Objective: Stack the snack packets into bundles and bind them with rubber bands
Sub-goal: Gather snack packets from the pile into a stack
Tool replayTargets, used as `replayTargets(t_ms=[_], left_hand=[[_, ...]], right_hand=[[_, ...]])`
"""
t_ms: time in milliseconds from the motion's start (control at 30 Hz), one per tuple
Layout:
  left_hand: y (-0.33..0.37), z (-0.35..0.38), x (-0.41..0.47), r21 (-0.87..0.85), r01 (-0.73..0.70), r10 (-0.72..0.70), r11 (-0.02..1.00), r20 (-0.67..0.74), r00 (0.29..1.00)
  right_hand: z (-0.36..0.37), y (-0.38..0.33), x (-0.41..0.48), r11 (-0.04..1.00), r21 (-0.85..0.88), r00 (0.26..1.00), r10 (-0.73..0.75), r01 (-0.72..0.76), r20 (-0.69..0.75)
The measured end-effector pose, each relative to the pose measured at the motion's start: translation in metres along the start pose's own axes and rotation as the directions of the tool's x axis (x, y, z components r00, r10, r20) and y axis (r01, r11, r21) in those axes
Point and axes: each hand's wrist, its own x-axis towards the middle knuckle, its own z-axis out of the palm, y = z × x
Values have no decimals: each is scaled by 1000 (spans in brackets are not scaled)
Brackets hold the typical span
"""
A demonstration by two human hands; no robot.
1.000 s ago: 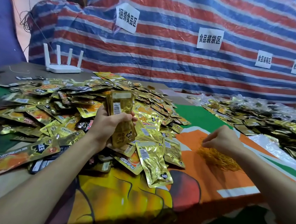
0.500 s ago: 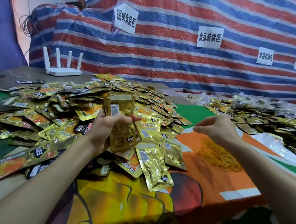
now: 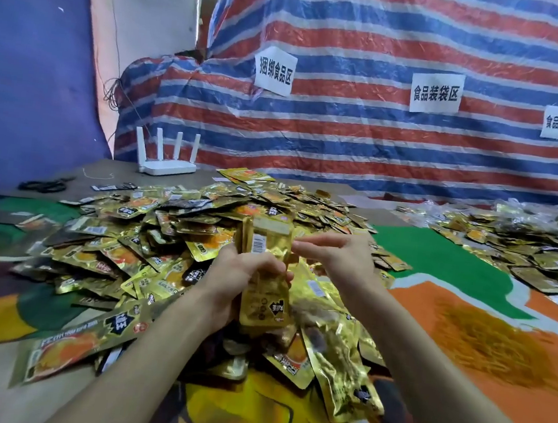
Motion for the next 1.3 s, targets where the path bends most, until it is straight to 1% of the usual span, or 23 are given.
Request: replayTargets(t_ms=[67, 100, 133, 200, 233, 267, 300, 333, 400, 467, 567, 600, 633, 667, 733, 767, 833, 900, 1033, 1100, 1167, 1233, 1300], left_hand=[[3, -2, 1, -41, 64, -66, 997, -33, 997], [6, -5, 1, -82, 110, -111, 991, -3, 994], [10, -8, 1, -137, 161, -153, 977, 71, 986], [16, -11, -3, -281, 234, -167, 931, 242, 956], [17, -12, -4, -355, 235, -131, 905, 293, 947], [17, -13, -2, -417, 224, -92, 881, 312, 945], [16, -13, 0, -462, 208, -61, 862, 313, 948], [16, -14, 1, -490, 200, -44, 849, 311, 949], [15, -14, 1, -500, 223, -62, 837, 319, 946], [12, -12, 1, -457, 266, -104, 848, 349, 931], [8, -7, -1, -405, 297, -137, 865, 378, 916], [7, -6, 0, -403, 299, -141, 865, 378, 915], [6, -5, 0, -401, 304, -147, 864, 375, 915], [6, -5, 0, -392, 310, -161, 867, 368, 916], [6, -5, 1, -340, 304, -190, 890, 328, 925], [6, -6, 1, -299, 284, -198, 911, 287, 937], [6, -7, 3, -211, 238, -209, 948, 151, 966], [8, -7, 5, -197, 195, -202, 961, -18, 979], [12, -8, 10, -350, 2, -109, 937, -288, 951], [13, -5, 8, -380, -93, -49, 920, -348, 936], [12, 1, 6, -409, -157, -13, 899, -383, 924], [10, 8, 5, -434, -174, -30, 884, -424, 905], [5, 15, 6, -481, -183, -40, 858, -417, 908]], right_hand=[[6, 11, 3, 999, -14, 999, -34, 33, -36], [8, 17, 3, 1000, -5, 999, -24, 24, -45], [8, 24, 2, 1000, 7, 999, 9, -9, -31], [5, 34, 0, 988, 89, 988, 114, -123, 104], [2, 36, 1, 960, 202, 966, 151, -194, 208], [-1, 35, 2, 904, 340, 942, 157, -257, 296], [-6, 33, 3, 821, 484, 926, 137, -304, 351], [-11, 31, 3, 723, 606, 920, 106, -331, 376], [-19, 26, 3, 549, 771, 923, 3, -322, 384], [-21, 25, 0, 440, 849, 922, -106, -291, 372], [-20, 25, -2, 358, 883, 916, -148, -303, 374], [-20, 25, -2, 352, 882, 912, -149, -313, 383], [-20, 25, -1, 384, 870, 910, -144, -310, 388], [-18, 25, -1, 449, 845, 913, -134, -292, 386], [-13, 26, -1, 620, 750, 918, -118, -229, 378], [-9, 25, -2, 692, 694, 919, -115, -198, 378], [-4, 25, -4, 775, 614, 923, -111, -151, 367], [0, 27, -6, 829, 548, 940, -90, -113, 330], [13, 32, -11, 930, 361, 957, -45, -65, 287], [26, 31, -16, 947, 317, 953, -56, -43, 297], [40, 30, -22, 967, 253, 959, -104, 35, 264], [52, 29, -25, 963, 243, 963, -169, 117, 208], [58, 31, -27, 950, 270, 972, -196, 155, 129]])
